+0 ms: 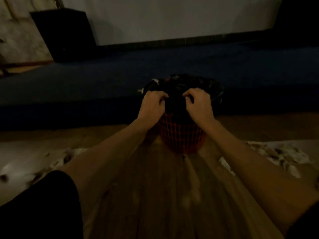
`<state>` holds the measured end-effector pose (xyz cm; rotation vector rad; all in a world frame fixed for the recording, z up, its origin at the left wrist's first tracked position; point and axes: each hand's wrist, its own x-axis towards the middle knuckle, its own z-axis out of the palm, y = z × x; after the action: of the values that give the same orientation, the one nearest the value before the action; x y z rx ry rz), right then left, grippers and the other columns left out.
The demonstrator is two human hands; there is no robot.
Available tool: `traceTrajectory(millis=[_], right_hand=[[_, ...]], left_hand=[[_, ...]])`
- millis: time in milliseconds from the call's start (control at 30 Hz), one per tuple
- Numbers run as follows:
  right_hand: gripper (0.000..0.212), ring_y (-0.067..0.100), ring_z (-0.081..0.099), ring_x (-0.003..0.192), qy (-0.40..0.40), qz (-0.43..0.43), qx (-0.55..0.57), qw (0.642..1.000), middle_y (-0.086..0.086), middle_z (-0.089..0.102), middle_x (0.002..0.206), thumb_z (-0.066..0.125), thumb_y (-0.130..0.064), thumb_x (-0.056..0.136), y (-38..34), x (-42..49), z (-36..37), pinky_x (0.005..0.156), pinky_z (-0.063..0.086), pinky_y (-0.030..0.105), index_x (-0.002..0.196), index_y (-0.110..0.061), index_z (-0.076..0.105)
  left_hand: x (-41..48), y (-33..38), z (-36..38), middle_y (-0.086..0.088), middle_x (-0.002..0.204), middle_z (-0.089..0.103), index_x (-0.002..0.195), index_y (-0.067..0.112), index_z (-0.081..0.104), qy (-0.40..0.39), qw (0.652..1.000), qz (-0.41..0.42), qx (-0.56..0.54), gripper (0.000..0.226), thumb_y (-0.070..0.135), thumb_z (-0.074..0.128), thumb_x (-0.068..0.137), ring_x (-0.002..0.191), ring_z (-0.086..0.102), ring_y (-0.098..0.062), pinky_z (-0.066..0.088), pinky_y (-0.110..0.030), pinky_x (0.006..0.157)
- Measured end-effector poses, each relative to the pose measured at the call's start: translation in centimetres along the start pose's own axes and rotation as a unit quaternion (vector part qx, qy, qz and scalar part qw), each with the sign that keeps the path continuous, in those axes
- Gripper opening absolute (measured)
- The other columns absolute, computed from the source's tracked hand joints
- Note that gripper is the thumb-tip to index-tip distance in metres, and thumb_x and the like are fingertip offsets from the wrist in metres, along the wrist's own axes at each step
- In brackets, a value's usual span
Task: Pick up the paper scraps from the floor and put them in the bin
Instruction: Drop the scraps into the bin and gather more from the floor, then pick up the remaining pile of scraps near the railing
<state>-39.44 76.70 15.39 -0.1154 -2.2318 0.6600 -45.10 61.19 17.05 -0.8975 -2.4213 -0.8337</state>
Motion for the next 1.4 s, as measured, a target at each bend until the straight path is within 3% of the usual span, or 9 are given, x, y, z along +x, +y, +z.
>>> traceTrajectory(millis=[167, 300, 433, 600, 700, 767, 867, 1167, 1400], right_hand=[[0.014, 0.025, 0.057, 0.093, -0.045, -0.056, 0.045, 0.996, 0.011, 0.066, 0.094, 0.055, -0.004, 0.082, -4.4, -9.6, 3.0, 0.078, 0.029, 0.015, 0.092, -0.008, 0.065], [0.017, 0.030, 0.063, 0.090, -0.196, -0.035, 0.084, 0.976, 0.016, 0.066, 0.097, 0.062, -0.002, 0.078, -6.1, -19.5, 6.6, 0.080, 0.050, 0.035, 0.093, -0.006, 0.067], [0.020, 0.034, 0.064, 0.089, -0.347, -0.025, 0.136, 0.928, 0.018, 0.066, 0.094, 0.065, -0.010, 0.073, -8.2, -29.1, 7.8, 0.079, 0.049, 0.038, 0.092, -0.004, 0.067], [0.035, 0.025, 0.059, 0.093, -0.493, -0.078, 0.194, 0.845, 0.012, 0.066, 0.097, 0.056, -0.038, 0.074, -10.4, -40.0, 6.1, 0.082, 0.044, 0.031, 0.096, -0.012, 0.066], [0.029, 0.014, 0.048, 0.098, -0.516, -0.126, 0.225, 0.817, 0.007, 0.062, 0.101, 0.060, -0.037, 0.076, -11.3, -44.3, 4.8, 0.084, 0.038, 0.024, 0.099, -0.018, 0.062], [0.029, 0.012, 0.046, 0.101, -0.521, -0.148, 0.238, 0.806, 0.005, 0.059, 0.106, 0.062, -0.035, 0.078, -11.1, -45.7, 4.1, 0.084, 0.042, 0.026, 0.101, -0.018, 0.061], [0.021, 0.015, 0.046, 0.100, -0.499, -0.193, 0.243, 0.809, 0.006, 0.058, 0.105, 0.061, -0.031, 0.081, -10.8, -46.6, 3.7, 0.082, 0.043, 0.028, 0.097, -0.017, 0.060], [0.016, 0.016, 0.047, 0.093, -0.526, -0.169, 0.250, 0.795, 0.014, 0.062, 0.094, 0.058, -0.026, 0.081, -11.5, -45.4, 3.9, 0.079, 0.040, 0.028, 0.080, -0.010, 0.061], [0.016, 0.029, 0.058, 0.100, -0.584, -0.169, 0.236, 0.758, 0.016, 0.060, 0.105, 0.068, -0.019, 0.075, -10.9, -43.7, 3.8, 0.085, 0.048, 0.039, 0.088, -0.010, 0.068]], left_hand=[[-11.8, -3.0, -1.5, -0.020, 0.099, 0.068, 0.099, 0.003, 0.067, -0.045, 0.999, 0.013, 0.022, 0.019, 0.002, 0.061, 0.081, 0.093, 0.056, -0.021, 0.034, -0.025, 0.079], [-24.6, -8.0, -1.8, -0.027, 0.094, 0.070, 0.091, -0.002, 0.069, -0.130, 0.989, -0.077, -0.013, 0.028, 0.016, 0.051, 0.080, 0.089, 0.064, -0.034, 0.045, -0.033, 0.077], [-35.3, -11.8, -4.7, -0.012, 0.115, 0.068, 0.099, 0.011, 0.069, -0.182, 0.948, -0.262, -0.022, 0.028, 0.019, 0.054, 0.077, 0.107, 0.062, -0.026, 0.049, -0.034, 0.090], [-44.6, -13.9, -8.7, -0.014, 0.118, 0.063, 0.106, 0.015, 0.065, -0.173, 0.933, -0.304, 0.079, 0.037, 0.030, 0.044, 0.079, 0.110, 0.057, -0.036, 0.046, -0.040, 0.093], [-48.7, -13.9, -10.9, -0.018, 0.133, 0.051, 0.126, 0.022, 0.053, -0.198, 0.893, -0.356, 0.192, 0.060, 0.045, 0.042, 0.072, 0.121, 0.045, -0.043, 0.035, -0.052, 0.100], [-50.8, -14.0, -12.2, -0.019, 0.145, 0.035, 0.134, 0.027, 0.043, -0.226, 0.858, -0.424, 0.183, 0.075, 0.053, 0.047, 0.064, 0.134, 0.026, -0.044, 0.019, -0.057, 0.109], [-54.2, -14.3, -13.4, -0.016, 0.151, 0.025, 0.139, 0.030, 0.034, -0.253, 0.843, -0.451, 0.150, 0.088, 0.064, 0.039, 0.059, 0.137, 0.019, -0.043, 0.022, -0.055, 0.110], [-54.4, -13.1, -13.6, -0.026, 0.102, 0.064, 0.087, -0.005, 0.067, -0.103, 0.893, -0.430, 0.086, 0.012, -0.008, 0.062, 0.077, 0.095, 0.060, -0.040, 0.041, -0.027, 0.079], [-49.2, -12.6, -12.2, -0.022, 0.079, 0.070, 0.079, 0.000, 0.067, -0.100, 0.902, -0.416, 0.066, 0.007, 0.004, 0.062, 0.082, 0.066, 0.067, -0.031, 0.054, -0.035, 0.065]])
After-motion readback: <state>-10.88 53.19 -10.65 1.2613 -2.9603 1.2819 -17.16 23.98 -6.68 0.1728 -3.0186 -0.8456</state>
